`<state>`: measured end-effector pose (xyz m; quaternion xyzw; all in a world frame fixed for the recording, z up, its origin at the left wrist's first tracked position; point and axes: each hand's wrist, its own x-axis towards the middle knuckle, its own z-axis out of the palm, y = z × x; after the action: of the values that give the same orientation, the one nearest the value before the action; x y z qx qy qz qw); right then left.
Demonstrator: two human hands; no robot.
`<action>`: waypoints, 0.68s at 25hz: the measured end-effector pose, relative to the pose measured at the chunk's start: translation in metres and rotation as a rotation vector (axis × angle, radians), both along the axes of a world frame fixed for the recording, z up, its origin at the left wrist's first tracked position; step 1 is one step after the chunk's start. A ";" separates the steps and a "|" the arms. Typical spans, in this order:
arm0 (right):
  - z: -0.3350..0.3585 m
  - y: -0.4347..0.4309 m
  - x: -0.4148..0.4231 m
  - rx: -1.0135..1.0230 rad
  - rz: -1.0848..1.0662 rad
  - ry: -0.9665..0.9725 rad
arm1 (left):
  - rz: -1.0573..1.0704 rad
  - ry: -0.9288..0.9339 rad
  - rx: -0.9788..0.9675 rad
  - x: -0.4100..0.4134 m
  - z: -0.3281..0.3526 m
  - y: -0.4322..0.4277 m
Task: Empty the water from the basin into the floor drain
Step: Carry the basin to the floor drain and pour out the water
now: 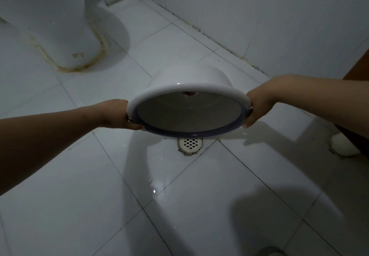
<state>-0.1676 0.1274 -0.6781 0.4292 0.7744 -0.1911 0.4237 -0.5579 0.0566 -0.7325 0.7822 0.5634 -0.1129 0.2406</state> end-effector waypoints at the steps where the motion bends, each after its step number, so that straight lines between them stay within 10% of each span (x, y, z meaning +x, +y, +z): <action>1: 0.001 0.003 0.001 0.008 -0.025 0.039 | 0.011 -0.033 -0.012 -0.001 0.000 0.002; 17: -0.014 0.068 -0.003 0.139 -0.764 0.652 | 0.710 -0.499 -0.208 -0.007 -0.010 0.045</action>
<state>-0.1707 0.1954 -0.6922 0.6268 0.6651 -0.4047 0.0303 -0.5648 0.1020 -0.7428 0.5153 0.7075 0.1127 0.4703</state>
